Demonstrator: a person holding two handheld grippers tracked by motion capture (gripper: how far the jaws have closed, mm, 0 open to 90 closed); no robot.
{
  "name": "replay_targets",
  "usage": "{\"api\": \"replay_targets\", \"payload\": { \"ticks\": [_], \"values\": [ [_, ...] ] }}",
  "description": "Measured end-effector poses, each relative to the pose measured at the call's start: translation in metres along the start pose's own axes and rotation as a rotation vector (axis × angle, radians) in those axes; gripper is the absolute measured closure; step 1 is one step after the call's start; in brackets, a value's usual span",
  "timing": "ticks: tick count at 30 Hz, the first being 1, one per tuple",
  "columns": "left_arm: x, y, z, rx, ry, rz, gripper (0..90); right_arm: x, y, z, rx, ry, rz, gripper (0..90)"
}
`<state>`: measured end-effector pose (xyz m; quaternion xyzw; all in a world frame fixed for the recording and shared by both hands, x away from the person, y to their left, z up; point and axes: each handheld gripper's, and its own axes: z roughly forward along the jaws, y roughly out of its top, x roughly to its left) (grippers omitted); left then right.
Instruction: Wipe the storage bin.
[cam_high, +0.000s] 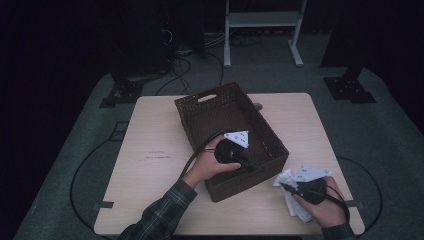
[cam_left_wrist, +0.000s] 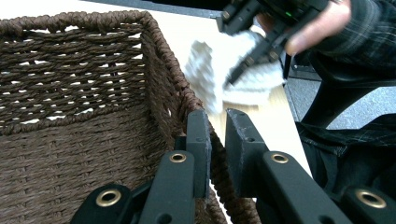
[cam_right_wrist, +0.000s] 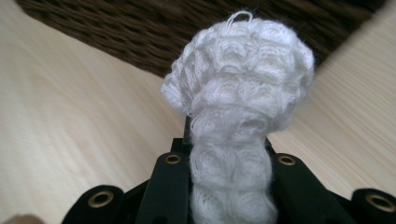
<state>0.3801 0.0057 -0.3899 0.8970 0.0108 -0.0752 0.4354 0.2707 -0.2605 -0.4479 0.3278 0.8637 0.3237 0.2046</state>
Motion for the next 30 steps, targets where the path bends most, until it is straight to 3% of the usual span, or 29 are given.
{"api": "replay_targets", "payload": {
  "ticks": [8, 17, 30],
  "values": [
    [0.000, 0.000, 0.000, 0.000, -0.001, 0.000, 79.1, -0.035, -0.022, -0.003, 0.035, -0.083, 0.120, 76.0],
    [0.000, 0.000, 0.000, 0.000, -0.001, -0.001, 79.0, -0.060, -0.037, 0.007, 0.079, -0.148, 0.189, 75.8],
    [0.000, 0.000, 0.000, 0.000, 0.000, -0.001, 79.0, -0.069, -0.046, 0.021, 0.113, -0.151, 0.242, 71.1]
  ]
}}
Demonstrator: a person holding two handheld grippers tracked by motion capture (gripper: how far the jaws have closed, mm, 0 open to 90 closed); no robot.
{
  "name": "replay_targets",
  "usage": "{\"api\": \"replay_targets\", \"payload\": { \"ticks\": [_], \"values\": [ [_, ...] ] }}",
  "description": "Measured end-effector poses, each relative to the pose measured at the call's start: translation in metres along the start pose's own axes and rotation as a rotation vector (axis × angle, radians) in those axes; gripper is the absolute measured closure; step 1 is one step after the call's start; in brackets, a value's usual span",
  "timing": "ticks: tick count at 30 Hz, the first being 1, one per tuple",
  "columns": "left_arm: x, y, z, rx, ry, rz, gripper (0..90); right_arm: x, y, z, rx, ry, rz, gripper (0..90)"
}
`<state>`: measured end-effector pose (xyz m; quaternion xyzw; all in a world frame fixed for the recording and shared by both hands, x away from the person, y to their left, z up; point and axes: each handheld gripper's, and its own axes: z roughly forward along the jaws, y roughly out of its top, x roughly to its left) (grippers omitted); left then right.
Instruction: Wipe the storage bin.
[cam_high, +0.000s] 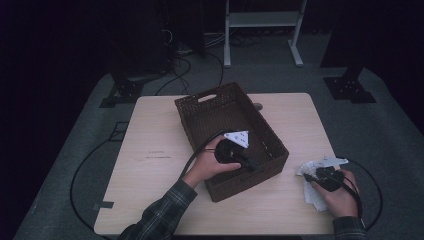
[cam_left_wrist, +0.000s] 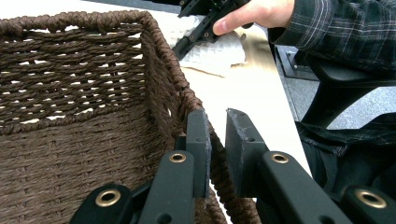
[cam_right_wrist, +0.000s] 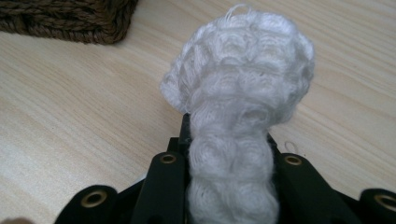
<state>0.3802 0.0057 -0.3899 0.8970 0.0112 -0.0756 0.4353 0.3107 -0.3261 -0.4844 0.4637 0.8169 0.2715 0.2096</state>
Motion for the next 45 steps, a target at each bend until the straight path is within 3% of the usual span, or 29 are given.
{"api": "replay_targets", "payload": {
  "ticks": [9, 15, 23, 27, 30, 33, 36, 42, 45],
  "values": [
    [0.000, 0.000, 0.000, 0.000, -0.005, -0.005, 78.8, -0.006, -0.002, -0.007, -0.048, 0.008, 0.065, 43.7],
    [0.001, 0.000, 0.000, 0.000, -0.008, -0.007, 77.8, 0.000, 0.004, -0.022, -0.112, 0.022, 0.057, 34.8],
    [-0.002, 0.002, 0.008, 0.041, 0.030, 0.002, 70.5, 0.002, 0.015, -0.035, -0.158, 0.014, 0.038, 35.4],
    [0.000, 0.003, 0.003, 0.019, 0.038, -0.012, 67.1, 0.002, 0.023, -0.043, -0.198, 0.032, 0.050, 37.3],
    [0.000, 0.004, 0.000, 0.017, 0.048, -0.025, 61.3, 0.002, 0.031, -0.045, -0.208, 0.043, 0.041, 43.8],
    [-0.002, 0.006, -0.011, -0.001, 0.073, -0.040, 54.8, 0.002, 0.038, -0.045, -0.211, 0.050, 0.031, 53.2],
    [-0.004, 0.008, -0.020, 0.003, 0.096, -0.049, 45.0, 0.002, 0.045, -0.044, -0.206, 0.068, 0.030, 65.2],
    [-0.007, 0.007, -0.038, 0.012, 0.159, -0.070, 34.0, -0.002, 0.053, -0.038, -0.182, 0.089, 0.031, 88.8],
    [-0.009, 0.003, -0.047, 0.017, 0.186, -0.103, 26.5, -0.005, 0.058, -0.031, -0.168, 0.105, 0.025, 89.8]
  ]
}}
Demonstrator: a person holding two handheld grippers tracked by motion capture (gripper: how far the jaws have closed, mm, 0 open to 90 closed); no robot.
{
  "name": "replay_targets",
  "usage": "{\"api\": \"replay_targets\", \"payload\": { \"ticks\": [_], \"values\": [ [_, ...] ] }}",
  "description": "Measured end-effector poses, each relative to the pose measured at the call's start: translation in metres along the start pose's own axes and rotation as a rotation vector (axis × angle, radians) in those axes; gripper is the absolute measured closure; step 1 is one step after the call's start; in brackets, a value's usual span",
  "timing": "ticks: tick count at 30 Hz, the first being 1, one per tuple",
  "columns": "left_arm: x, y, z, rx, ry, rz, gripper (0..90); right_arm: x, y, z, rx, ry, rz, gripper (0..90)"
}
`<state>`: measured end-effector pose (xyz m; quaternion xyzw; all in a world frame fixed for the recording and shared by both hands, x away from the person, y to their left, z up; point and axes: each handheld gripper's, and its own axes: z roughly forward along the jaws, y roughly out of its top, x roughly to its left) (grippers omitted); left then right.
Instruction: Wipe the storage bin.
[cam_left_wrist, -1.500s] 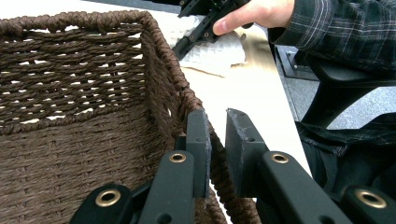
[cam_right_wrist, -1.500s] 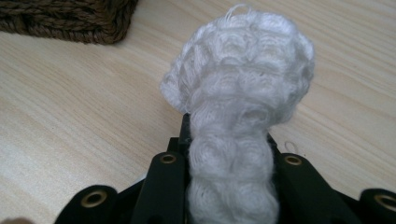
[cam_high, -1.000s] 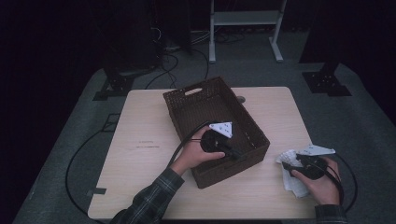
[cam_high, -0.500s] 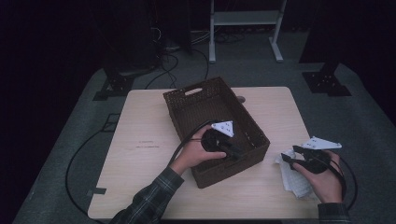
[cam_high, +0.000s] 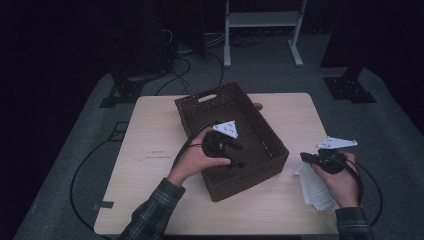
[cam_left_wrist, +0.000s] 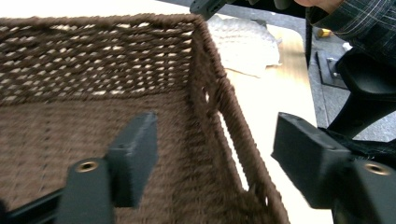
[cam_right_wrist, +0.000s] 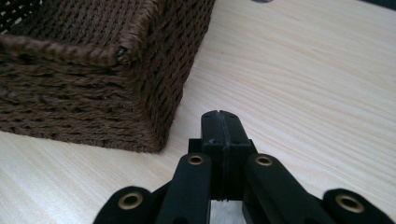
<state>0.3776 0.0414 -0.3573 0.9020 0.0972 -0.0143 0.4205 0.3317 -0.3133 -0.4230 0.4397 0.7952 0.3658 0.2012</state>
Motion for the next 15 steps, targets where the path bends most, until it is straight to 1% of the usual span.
{"api": "replay_targets", "payload": {
  "ticks": [2, 4, 7, 9, 13, 14, 15],
  "values": [
    [-0.001, -0.005, -0.006, 0.005, 0.025, -0.003, 23.8, 0.000, 0.003, 0.004, 0.003, 0.014, -0.010, 89.8],
    [-0.002, -0.011, -0.014, 0.015, 0.044, -0.013, 22.2, 0.000, 0.006, 0.008, 0.008, 0.015, -0.024, 89.7],
    [-0.004, -0.021, -0.026, 0.006, 0.073, -0.022, 21.3, 0.001, 0.010, 0.013, 0.010, 0.027, -0.035, 89.7],
    [-0.006, -0.028, -0.035, 0.002, 0.078, -0.037, 21.0, 0.001, 0.012, 0.015, 0.014, 0.033, -0.043, 89.7],
    [-0.011, -0.046, -0.053, -0.001, 0.129, -0.056, 20.3, 0.001, 0.016, 0.019, 0.021, 0.055, -0.059, 89.6],
    [-0.011, -0.046, -0.053, -0.001, 0.129, -0.056, 19.9, 0.001, 0.017, 0.020, 0.024, 0.057, -0.064, 89.6],
    [-0.013, -0.056, -0.061, -0.005, 0.155, -0.060, 19.9, 0.001, 0.017, 0.022, 0.024, 0.062, -0.067, 89.6]
  ]
}}
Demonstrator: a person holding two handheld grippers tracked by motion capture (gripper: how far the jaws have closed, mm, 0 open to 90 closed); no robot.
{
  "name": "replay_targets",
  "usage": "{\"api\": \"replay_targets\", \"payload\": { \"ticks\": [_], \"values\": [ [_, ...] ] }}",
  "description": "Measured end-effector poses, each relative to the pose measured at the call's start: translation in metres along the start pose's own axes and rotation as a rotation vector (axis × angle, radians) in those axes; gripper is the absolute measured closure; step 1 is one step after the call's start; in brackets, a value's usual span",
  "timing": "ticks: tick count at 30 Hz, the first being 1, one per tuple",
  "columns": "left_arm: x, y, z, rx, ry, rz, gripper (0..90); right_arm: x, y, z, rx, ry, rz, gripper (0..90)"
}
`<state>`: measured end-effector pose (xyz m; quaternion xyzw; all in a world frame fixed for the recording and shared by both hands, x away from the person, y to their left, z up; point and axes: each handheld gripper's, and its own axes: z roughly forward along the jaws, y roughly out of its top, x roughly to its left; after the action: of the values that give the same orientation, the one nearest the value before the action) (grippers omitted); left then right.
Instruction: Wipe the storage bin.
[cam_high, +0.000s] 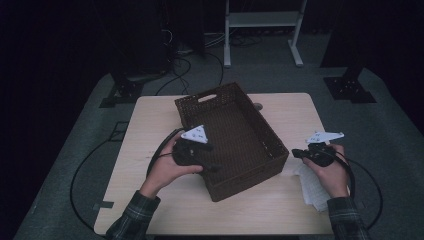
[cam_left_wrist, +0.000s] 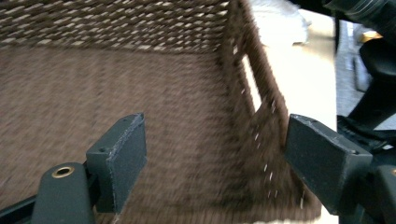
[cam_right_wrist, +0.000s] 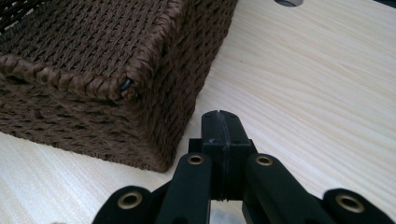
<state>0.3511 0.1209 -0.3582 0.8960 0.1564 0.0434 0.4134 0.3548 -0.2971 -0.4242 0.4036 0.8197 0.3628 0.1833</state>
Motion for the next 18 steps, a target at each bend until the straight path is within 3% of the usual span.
{"api": "replay_targets", "payload": {
  "ticks": [8, 12, 18],
  "values": [
    [0.001, -0.040, -0.022, -0.014, 0.064, -0.076, 17.8, 0.000, 0.008, 0.009, 0.007, 0.025, -0.012, 89.6],
    [0.002, -0.059, -0.023, 0.017, 0.112, -0.098, 16.6, -0.001, 0.010, 0.009, -0.003, 0.038, -0.018, 89.3],
    [0.009, -0.093, -0.017, 0.040, 0.138, -0.162, 16.0, 0.002, 0.014, 0.009, -0.007, 0.055, -0.034, 88.1]
  ]
}}
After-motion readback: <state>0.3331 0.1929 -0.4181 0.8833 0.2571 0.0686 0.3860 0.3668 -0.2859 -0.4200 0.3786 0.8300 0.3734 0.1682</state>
